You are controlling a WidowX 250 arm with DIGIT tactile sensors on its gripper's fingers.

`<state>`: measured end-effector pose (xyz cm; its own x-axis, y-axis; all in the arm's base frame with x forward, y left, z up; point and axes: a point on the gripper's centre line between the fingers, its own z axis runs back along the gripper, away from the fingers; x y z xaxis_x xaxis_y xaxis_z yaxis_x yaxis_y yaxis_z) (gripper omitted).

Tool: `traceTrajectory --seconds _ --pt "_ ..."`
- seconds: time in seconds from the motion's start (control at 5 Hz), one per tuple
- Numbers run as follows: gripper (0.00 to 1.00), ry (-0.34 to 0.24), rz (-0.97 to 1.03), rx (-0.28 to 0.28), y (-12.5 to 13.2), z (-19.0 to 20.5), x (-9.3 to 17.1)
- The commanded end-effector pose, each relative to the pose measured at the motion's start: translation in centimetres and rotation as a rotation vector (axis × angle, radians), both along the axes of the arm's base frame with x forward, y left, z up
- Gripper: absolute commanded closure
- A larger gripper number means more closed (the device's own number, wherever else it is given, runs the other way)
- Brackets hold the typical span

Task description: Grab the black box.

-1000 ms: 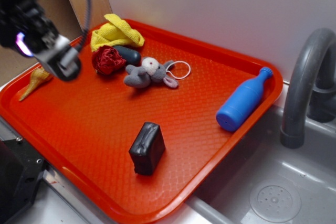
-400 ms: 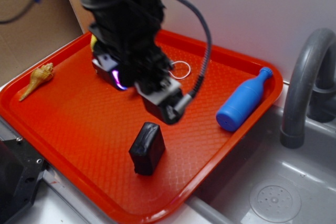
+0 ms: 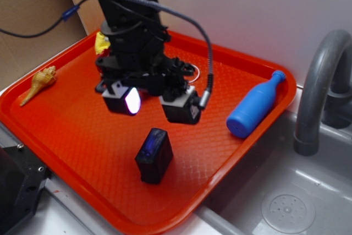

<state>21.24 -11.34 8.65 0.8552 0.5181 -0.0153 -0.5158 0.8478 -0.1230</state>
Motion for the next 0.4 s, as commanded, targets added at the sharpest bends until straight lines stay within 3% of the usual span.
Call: traceTrajectory --seconds 0.0,0.2 --pt "0.00 -0.047 -0.006 -0.026 0.0 -0.7 0.8" --pt "0.00 -0.051 -0.050 -0.017 -1.0 -1.0 0.3"
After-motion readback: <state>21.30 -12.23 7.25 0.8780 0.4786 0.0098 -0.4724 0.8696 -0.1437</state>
